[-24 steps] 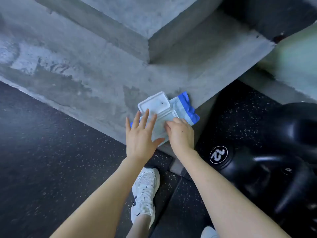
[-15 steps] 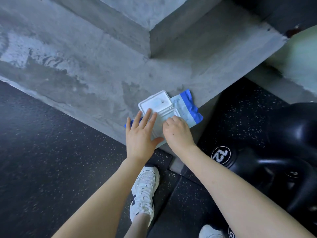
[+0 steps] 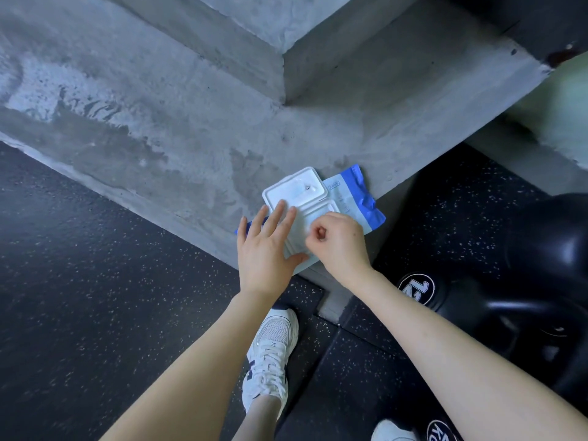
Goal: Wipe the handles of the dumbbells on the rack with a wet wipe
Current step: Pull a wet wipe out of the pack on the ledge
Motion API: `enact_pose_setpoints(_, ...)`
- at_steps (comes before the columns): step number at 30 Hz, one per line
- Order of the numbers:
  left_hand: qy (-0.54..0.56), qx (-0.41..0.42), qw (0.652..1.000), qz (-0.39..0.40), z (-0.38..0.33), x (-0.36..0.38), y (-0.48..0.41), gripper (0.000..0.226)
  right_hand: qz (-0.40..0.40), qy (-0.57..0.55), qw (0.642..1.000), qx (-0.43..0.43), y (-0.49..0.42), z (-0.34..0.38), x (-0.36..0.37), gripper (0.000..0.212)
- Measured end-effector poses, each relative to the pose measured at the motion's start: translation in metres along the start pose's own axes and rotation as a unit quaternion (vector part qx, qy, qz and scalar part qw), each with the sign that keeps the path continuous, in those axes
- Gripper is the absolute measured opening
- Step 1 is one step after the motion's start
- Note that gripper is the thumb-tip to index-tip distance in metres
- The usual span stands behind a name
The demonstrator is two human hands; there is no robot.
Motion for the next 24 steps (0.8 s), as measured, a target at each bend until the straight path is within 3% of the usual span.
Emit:
enact_pose_setpoints(4,0.015,-0.01,1.0,0.013,-0.002,0.002,-0.002,0.084,0.088,-0.154,0.975,0.136,0.004,-0.022,0.003,0.009)
enact_pose_setpoints(7,0.026,-0.013,0.999,0.019,-0.001,0.004,-0.002,0.084,0.141,-0.186,0.962,0.145,0.003,-0.027,0.003,0.009)
enact_pose_setpoints(9,0.026,-0.01,0.999,0.015,-0.001,0.004,-0.002,0.085,0.15,-0.142,0.972,0.108,0.0,-0.026,-0.001,0.004)
enact_pose_setpoints(12,0.027,-0.003,1.0,0.01,-0.001,0.003,-0.001,0.088,0.126,-0.012,0.992,-0.011,-0.004,-0.013,-0.005,0.018)
enact_pose_setpoints(14,0.028,0.001,1.0,0.012,-0.001,0.003,-0.001,0.087,0.092,0.076,0.986,-0.116,-0.004,0.005,-0.002,0.011)
enact_pose_setpoints(17,0.026,0.008,0.999,0.016,-0.001,0.002,-0.001,0.086,0.046,0.133,0.973,-0.181,-0.003,0.022,0.003,0.019)
enact_pose_setpoints(19,0.021,0.017,0.999,0.017,-0.002,0.002,-0.001,0.085,0.043,0.116,0.978,-0.167,-0.003,0.022,0.004,0.023)
enact_pose_setpoints(24,0.025,0.014,0.999,0.022,-0.006,0.003,-0.001,0.085,0.059,-0.021,0.998,-0.026,-0.005,-0.005,-0.001,0.017)
Point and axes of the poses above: each hand's wrist, its own y-axis away from the middle knuckle, its own x-axis out of the palm, z = x × y, the point moved 9 cm from there along -y, towards the middle knuckle, and after that the axes turned 3 degrees about y, right-handed, at the moved point
